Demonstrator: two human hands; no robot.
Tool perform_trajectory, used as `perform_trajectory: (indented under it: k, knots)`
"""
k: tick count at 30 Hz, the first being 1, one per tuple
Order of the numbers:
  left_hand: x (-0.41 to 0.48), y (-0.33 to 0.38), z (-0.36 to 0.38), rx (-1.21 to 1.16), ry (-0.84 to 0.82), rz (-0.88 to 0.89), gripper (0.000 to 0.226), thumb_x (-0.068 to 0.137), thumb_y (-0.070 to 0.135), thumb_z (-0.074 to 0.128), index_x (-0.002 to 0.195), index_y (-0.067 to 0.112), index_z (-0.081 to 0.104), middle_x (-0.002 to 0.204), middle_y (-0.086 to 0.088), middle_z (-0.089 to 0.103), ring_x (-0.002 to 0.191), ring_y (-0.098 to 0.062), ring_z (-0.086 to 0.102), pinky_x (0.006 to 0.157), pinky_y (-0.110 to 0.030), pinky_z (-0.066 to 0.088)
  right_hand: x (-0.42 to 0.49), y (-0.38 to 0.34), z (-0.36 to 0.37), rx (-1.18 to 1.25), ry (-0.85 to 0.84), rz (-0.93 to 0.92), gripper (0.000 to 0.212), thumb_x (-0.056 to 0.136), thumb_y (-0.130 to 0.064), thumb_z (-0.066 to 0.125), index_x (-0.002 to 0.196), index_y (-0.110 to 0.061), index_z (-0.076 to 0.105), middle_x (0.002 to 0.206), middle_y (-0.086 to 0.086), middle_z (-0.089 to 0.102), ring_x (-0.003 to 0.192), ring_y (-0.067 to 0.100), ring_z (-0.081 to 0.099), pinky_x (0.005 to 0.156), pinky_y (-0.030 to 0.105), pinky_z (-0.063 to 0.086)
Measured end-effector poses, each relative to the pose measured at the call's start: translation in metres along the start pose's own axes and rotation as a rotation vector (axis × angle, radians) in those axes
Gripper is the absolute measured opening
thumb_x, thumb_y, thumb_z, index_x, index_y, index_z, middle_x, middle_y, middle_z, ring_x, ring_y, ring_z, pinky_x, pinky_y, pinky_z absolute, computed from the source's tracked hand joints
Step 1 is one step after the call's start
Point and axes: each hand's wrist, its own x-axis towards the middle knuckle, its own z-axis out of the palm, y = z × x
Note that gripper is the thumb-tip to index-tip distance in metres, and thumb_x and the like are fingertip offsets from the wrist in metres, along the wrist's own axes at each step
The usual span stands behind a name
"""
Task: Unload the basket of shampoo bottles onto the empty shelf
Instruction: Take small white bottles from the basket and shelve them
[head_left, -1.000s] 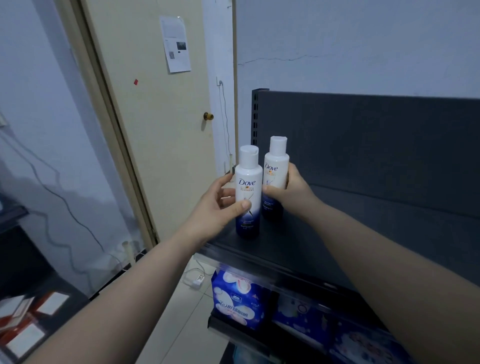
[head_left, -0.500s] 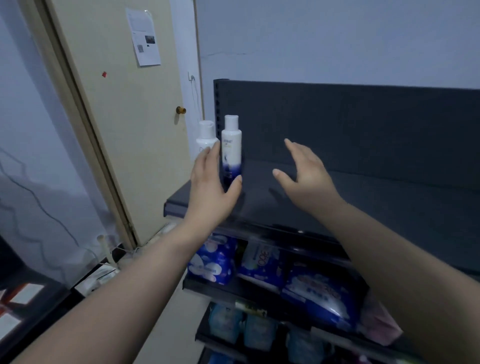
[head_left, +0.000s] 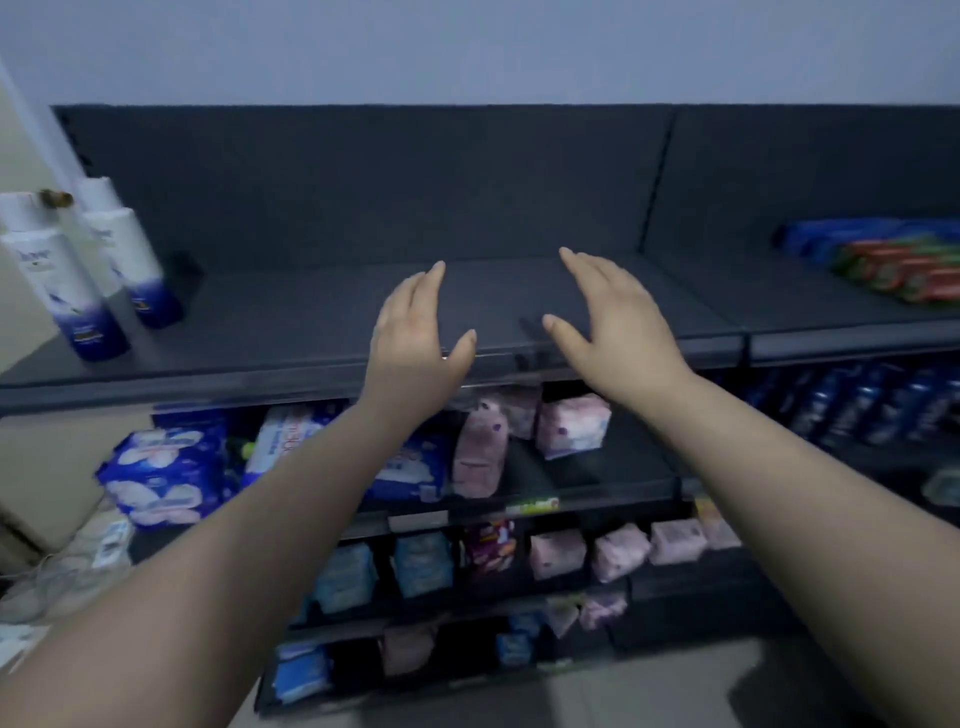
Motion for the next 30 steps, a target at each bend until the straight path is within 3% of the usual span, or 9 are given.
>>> perform_trajectory:
  k: [11, 20, 30]
  knots:
    - [0.023, 0.104, 0.123, -0.139, -0.198, 0.246, 0.070, 0.088, 0.023, 0.063, 0.148, 0.005, 0.031, 0.146, -0.016, 0.039, 0.137, -0.030, 0.033, 0.114, -0.039, 0.023, -0.064, 0.124, -0.060, -0.147, 0.066, 0.272, 0.065, 0.094, -0.034, 0.053, 0.151, -0.015, 0.026, 0.152, 0.010, 0.034, 0.140, 0.025, 0.029, 0.115, 0.038, 0.022]
    - [0.054, 0.191, 0.240, -0.266, -0.378, 0.480, 0.070, 0.093, 0.032, 0.057, 0.152, 0.016, 0.022, 0.153, -0.009, 0.030, 0.142, -0.025, 0.025, 0.115, -0.039, 0.022, -0.110, 0.220, -0.087, -0.307, 0.135, 0.557, 0.065, 0.093, -0.033, 0.055, 0.150, -0.016, 0.029, 0.151, 0.009, 0.037, 0.139, 0.026, 0.032, 0.114, 0.040, 0.025]
    - [-0.003, 0.310, 0.370, -0.392, -0.659, 0.674, 0.071, 0.093, 0.033, 0.057, 0.152, 0.016, 0.022, 0.153, -0.006, 0.029, 0.141, -0.023, 0.025, 0.115, -0.037, 0.022, -0.239, 0.312, -0.126, -0.406, 0.207, 0.905, 0.064, 0.090, -0.028, 0.060, 0.147, -0.013, 0.035, 0.147, 0.012, 0.041, 0.136, 0.029, 0.036, 0.113, 0.041, 0.028]
